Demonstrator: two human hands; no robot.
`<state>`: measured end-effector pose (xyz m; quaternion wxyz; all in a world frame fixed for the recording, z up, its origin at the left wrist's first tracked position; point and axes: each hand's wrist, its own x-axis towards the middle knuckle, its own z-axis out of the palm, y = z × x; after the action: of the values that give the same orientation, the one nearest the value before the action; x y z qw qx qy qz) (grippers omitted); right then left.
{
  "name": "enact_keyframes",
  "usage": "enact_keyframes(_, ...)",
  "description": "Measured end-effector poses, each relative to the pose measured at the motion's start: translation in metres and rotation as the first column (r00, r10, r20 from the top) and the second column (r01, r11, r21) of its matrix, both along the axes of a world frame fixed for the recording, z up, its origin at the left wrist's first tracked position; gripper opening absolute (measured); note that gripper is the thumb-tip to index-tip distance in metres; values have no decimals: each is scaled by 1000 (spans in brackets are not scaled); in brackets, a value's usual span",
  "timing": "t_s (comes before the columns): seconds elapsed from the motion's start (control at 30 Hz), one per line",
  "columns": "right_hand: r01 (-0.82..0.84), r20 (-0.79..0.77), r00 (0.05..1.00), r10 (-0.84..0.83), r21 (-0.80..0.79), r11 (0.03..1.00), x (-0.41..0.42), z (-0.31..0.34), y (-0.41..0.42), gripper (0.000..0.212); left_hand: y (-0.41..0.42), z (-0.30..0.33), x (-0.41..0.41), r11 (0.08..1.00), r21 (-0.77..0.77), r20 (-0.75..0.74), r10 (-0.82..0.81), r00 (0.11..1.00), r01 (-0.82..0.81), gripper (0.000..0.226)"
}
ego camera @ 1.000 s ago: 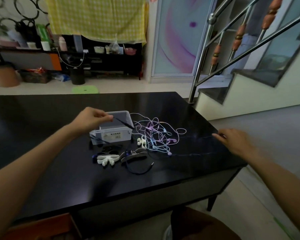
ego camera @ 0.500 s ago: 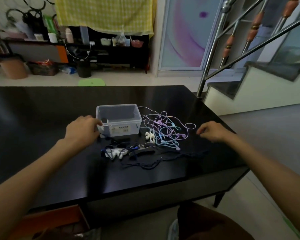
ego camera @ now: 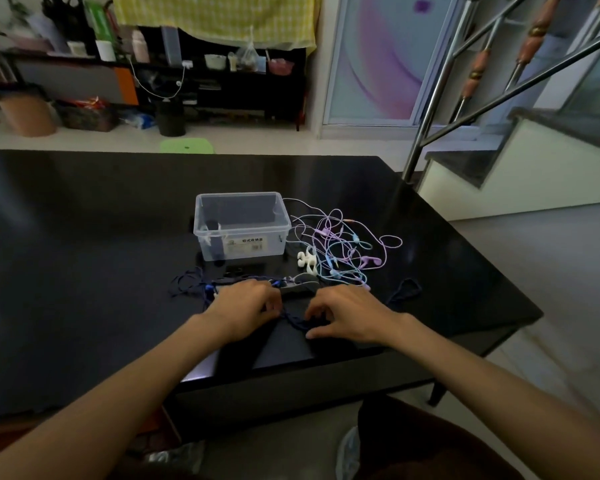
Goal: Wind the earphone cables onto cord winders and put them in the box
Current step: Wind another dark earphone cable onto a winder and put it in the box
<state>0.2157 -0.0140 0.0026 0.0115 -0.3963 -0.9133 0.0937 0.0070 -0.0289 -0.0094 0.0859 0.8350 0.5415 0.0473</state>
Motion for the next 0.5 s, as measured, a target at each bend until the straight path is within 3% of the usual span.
enact_keyframes(0.13,68,-103,992,-67,7,998,2,-8,-7,36,13,6,-8,975,-191,346,172,922,-110,10)
enact_keyframes(0.23,96,-104,990,-95,12,995,0,-13,-7,27,16,19,-13,899,-427,582,354,732,-95,9)
enact_keyframes(0.33,100,46,994,-101,29,995,2,-3,-2,20,23,33,-28,889,-392,680,453,576,-237,12)
enact_keyframes(0.4,133,35,991,-130,-134,982,8,18,5,19,29,44,-43,878,-299,686,471,554,-375,12)
enact_keyframes(0.5,176,-255,897,-361,-544,820,22,67,11,13,31,59,-63,852,-178,540,502,675,-492,10)
